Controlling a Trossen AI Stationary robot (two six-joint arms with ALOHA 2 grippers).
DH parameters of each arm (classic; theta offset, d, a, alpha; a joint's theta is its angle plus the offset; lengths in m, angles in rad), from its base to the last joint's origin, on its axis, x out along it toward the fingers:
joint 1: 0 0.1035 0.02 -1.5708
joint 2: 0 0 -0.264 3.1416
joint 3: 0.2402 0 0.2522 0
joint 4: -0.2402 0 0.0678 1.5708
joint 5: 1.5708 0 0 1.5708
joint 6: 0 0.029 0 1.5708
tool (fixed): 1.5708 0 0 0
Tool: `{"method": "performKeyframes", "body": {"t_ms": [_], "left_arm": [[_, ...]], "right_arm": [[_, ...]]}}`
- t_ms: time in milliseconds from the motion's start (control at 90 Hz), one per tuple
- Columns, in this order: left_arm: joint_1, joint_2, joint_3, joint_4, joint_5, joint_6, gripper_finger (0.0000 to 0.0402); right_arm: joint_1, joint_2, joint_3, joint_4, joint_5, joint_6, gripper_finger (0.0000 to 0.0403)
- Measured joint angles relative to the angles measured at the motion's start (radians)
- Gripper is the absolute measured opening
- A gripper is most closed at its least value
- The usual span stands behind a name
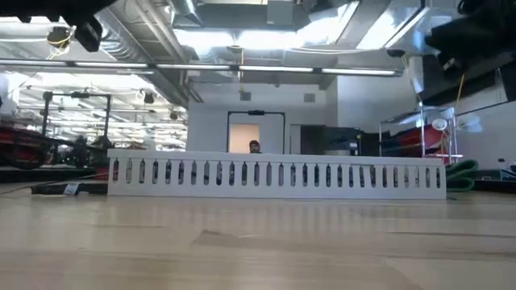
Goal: Ziptie cables
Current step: Return to Home Position
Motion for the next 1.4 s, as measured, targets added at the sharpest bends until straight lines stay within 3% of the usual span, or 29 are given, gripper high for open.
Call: {"method": "performKeyframes", "body": {"t_ms": [133,289,411,533,767,956,1400], "left_arm": [[-0.001,-0.092,-0.056,0.011,0.040,0.017,0.0038],[-0.001,-0.092,-0.127,0.121,0.053,0.100,0.0038],[0.000,-0.091,-0.198,0.260,0.153,0.210,0.0038],[0.006,-0.092,-0.275,0.355,0.186,0.225,0.0038],[0.066,-0.090,-0.280,0.257,0.181,0.133,0.0038],[0.089,-0.091,-0.280,0.084,0.180,0.015,0.0038],[0.113,-0.087,-0.280,0.080,0.175,0.004,0.0038]], "right_arm": [[0.000,-0.023,-0.061,0.070,-0.001,0.009,0.0069],[0.000,-0.021,-0.156,0.236,-0.001,0.013,0.0069],[0.000,-0.022,-0.241,0.414,-0.002,0.023,0.0069],[0.000,-0.023,-0.248,0.398,0.014,0.027,0.0069],[0.000,-0.023,-0.248,0.355,0.086,0.023,0.0069],[0.000,-0.023,-0.248,0.326,0.028,0.014,0.0069],[0.000,-0.023,-0.248,0.277,0.017,-0.003,0.0069]]}}
